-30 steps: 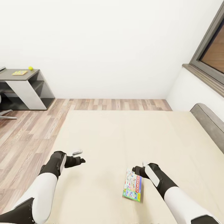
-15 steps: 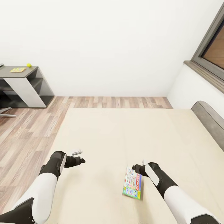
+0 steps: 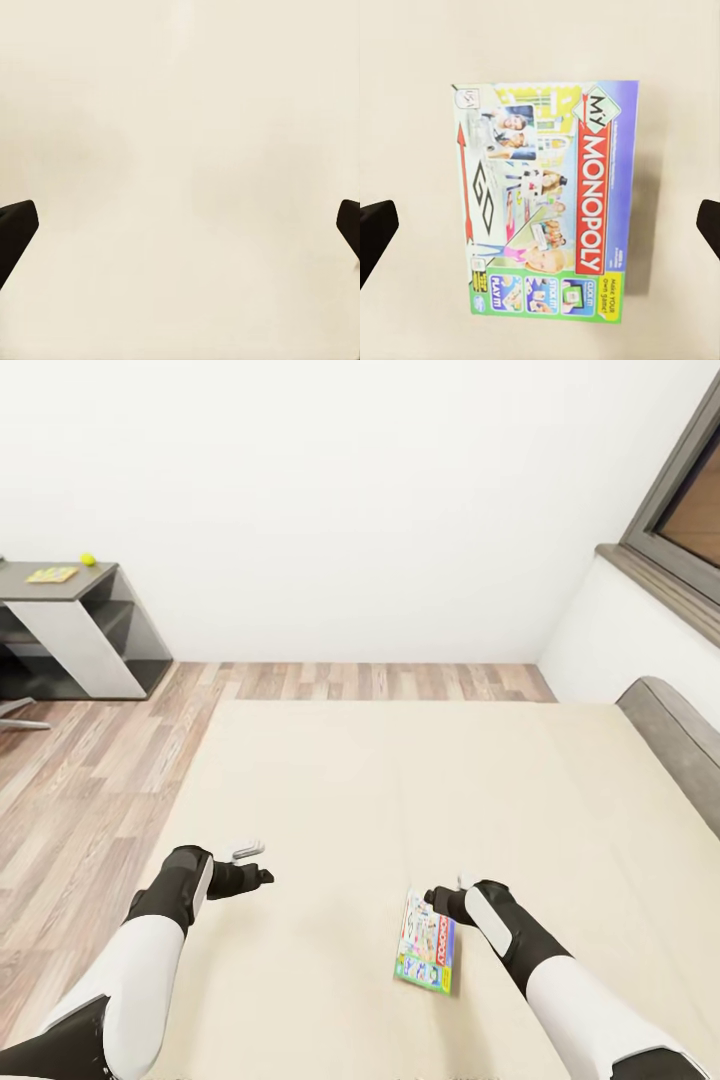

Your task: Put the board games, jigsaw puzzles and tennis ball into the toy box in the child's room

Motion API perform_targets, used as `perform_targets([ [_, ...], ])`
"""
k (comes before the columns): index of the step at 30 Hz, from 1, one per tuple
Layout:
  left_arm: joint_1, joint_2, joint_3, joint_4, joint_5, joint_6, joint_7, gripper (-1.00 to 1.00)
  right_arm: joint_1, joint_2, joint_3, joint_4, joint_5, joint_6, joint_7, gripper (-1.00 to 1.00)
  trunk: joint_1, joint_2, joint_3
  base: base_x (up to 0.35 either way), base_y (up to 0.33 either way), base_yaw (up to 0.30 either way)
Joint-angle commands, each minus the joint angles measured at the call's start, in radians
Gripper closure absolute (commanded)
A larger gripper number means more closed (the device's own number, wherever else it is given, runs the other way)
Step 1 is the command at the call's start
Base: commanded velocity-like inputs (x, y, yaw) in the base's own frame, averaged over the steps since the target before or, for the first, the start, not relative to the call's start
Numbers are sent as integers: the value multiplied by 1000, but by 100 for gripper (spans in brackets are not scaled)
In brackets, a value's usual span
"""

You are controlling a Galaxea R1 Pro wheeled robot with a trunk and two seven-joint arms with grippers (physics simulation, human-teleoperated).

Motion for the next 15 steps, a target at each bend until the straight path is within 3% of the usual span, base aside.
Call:
perform_targets([
  [1,-1,-1,8,-2,-10,4,-8,-100,-1,-1,5,-3,-8,2,-9,-100,0,-2,-3,0,0,0],
  [15,-1,-4,8,-2,-11,3,-7,-100,1,-1,6,-7,-8,-30,-8,-100,0,-2,-26,0,0,0],
])
